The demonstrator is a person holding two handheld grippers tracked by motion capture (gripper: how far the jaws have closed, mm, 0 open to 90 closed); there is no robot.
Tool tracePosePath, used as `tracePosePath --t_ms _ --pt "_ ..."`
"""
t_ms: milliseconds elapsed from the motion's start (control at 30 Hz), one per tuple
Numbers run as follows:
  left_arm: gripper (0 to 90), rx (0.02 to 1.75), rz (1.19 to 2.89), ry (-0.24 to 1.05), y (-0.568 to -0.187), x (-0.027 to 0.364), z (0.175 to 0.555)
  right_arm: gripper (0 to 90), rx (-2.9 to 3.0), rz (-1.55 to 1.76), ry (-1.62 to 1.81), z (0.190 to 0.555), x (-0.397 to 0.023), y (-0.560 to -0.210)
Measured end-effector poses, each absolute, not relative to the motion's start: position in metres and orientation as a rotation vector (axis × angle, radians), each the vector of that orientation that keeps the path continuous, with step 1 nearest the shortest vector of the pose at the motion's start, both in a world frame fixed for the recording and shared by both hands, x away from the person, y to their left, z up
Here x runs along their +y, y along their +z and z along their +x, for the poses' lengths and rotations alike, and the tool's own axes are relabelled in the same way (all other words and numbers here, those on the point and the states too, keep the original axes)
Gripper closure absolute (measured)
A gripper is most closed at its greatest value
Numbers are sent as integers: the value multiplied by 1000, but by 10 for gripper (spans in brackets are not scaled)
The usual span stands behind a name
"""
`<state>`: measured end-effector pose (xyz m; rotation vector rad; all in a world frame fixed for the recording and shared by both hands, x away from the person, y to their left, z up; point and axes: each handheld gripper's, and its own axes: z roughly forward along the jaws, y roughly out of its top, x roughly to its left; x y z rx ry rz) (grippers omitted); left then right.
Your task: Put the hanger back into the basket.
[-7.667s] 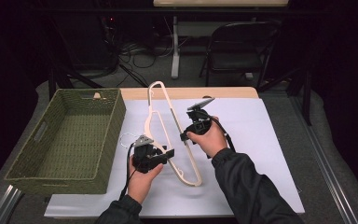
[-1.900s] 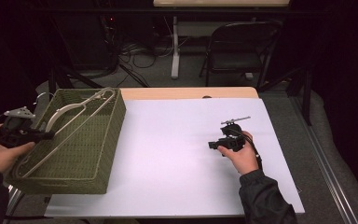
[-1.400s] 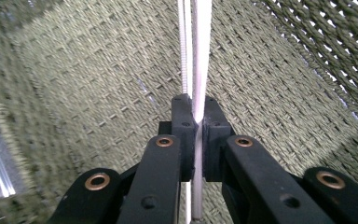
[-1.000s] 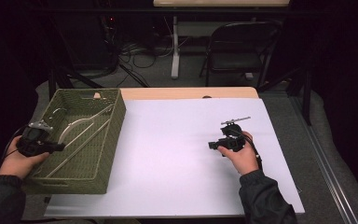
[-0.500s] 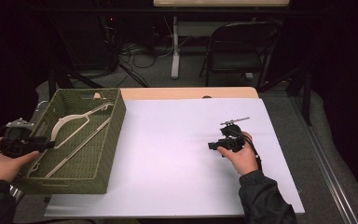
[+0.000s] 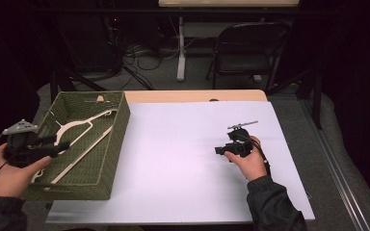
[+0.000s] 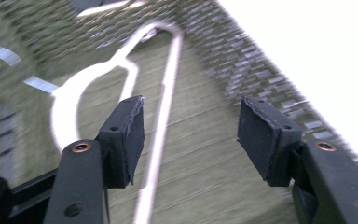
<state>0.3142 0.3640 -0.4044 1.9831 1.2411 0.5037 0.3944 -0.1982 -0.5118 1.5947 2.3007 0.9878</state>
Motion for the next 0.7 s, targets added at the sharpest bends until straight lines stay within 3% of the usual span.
tracePosePath --t_ms 433,700 --pt "381 1016 1970 406 -418 255 311 456 2276 1545 981 374 -207 -503" --pt "387 925 1999 341 -452 204 306 456 2281 1497 985 360 -213 -500"
